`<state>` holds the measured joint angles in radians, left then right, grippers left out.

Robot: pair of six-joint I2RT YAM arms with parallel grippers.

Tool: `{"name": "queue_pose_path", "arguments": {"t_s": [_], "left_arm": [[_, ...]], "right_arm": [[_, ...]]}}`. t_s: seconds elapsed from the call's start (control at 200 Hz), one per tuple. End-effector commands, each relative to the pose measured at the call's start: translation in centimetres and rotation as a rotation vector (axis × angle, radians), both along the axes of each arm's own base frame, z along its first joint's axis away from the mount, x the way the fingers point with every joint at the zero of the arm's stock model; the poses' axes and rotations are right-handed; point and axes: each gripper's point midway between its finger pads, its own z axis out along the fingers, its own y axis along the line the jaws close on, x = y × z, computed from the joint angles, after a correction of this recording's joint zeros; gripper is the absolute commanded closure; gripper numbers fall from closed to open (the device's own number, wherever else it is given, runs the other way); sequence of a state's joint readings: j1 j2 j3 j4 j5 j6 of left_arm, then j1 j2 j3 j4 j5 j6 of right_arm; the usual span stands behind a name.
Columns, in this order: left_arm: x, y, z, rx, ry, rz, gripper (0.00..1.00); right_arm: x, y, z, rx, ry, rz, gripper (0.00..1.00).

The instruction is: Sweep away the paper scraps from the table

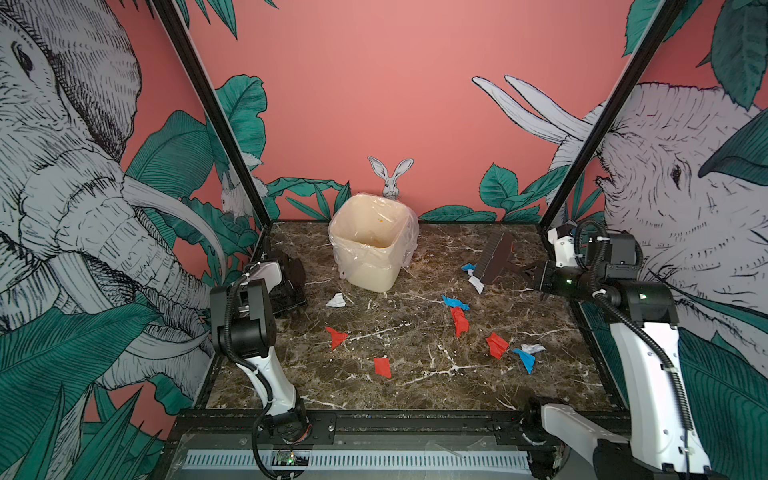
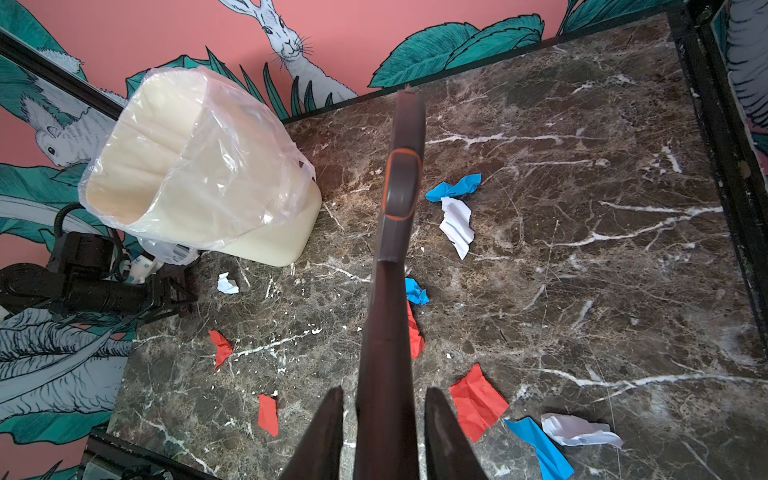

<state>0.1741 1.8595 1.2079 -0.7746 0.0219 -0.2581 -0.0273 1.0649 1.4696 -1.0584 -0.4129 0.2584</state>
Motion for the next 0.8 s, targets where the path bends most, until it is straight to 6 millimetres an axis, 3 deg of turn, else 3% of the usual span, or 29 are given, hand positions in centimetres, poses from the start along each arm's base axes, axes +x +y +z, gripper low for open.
{"name": "queue_pose_path", "arguments": {"t_s": [0.0, 0.395, 0.795], "left_arm": [[-0.3, 0.0, 0.0, -0.010, -0.003, 0.014, 0.41], [1.8, 0.4, 0.7, 0.003, -0.076, 0.028, 0.43], [1.3, 0.4, -0.4, 0.004, -0.058, 0.034, 0.51]], "right_arm": [[0.3, 0.3, 1.9, 0.014, -0.083, 0.014, 1.00], [0.3, 0.4, 1.9, 0.019, -0.086, 0.016, 1.00], [0.6, 0.5, 1.8, 0.029, -0.082, 0.020, 1.00]]}}
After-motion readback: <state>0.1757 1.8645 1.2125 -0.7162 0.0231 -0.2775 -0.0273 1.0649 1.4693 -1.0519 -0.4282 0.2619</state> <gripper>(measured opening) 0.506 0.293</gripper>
